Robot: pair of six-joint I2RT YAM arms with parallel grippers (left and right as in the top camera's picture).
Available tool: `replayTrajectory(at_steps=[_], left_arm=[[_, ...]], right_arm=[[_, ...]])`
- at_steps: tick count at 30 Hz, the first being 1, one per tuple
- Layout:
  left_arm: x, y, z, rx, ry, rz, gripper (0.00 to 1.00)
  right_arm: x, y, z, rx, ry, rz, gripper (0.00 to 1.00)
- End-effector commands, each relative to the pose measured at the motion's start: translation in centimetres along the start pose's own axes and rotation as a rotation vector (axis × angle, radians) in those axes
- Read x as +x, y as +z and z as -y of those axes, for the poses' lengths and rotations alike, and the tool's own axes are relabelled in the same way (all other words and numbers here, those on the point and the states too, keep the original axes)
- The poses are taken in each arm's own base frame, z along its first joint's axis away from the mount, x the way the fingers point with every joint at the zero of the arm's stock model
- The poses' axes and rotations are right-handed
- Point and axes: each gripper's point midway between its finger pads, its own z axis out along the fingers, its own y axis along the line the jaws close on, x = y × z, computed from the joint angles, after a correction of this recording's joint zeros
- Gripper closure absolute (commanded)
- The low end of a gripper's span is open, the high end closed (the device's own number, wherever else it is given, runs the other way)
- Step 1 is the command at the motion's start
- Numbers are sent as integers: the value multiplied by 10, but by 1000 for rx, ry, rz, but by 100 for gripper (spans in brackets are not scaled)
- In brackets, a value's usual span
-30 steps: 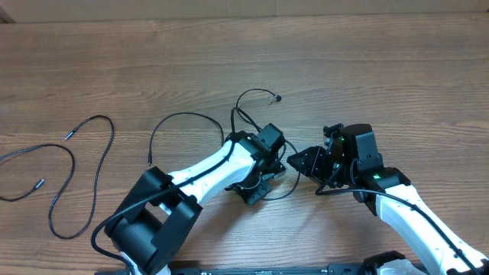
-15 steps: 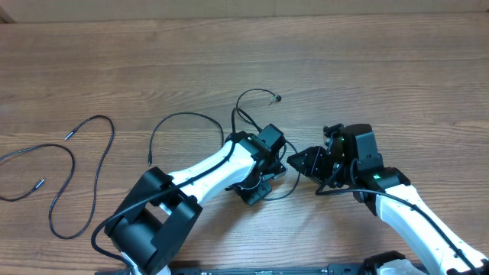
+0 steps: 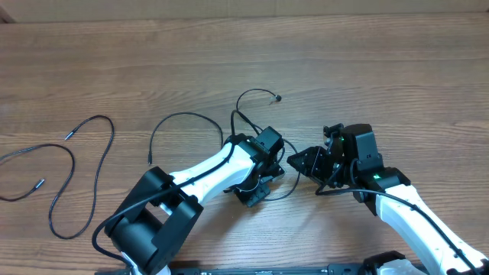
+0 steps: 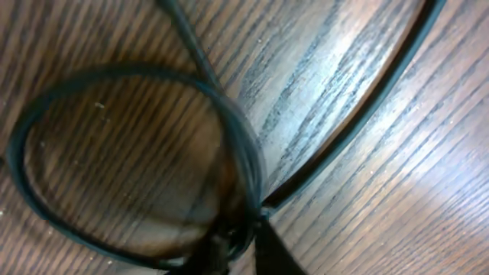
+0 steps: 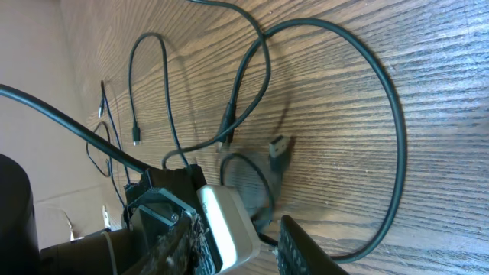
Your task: Untangle cables
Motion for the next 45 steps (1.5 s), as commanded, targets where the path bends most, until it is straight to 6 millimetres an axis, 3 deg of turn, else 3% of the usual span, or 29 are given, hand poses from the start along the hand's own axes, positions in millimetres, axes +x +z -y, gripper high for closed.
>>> replayTrajectory(at_steps=[1,8,20,31,33,39,45], left_arm=[[-3,-5,0,-3,2,17,96],[-30,-29,-6,-12,-44,95,96],[-64,-111,-29,47,-119,224,96],[-52,-119,-58,96,-225,238,96],[-54,-120,-56,128,-213,251,96],[-67,-133,-23,327,-97,337,96],[-81,-151,-12,400,-51,412,96]], right_arm=[[-4,-1,-2,-1,-5,14,68],[-4,-1,-2,-2,-4,13,68],[-3,-1,-3,-1,-6,10,64],[-11,-2,2,26,-8,50,59],[-12,-2,-2,8,-18,53,56],[-9,-2,-27,-111,-65,20,53],[-8,-3,-30,-124,-59,11,53]])
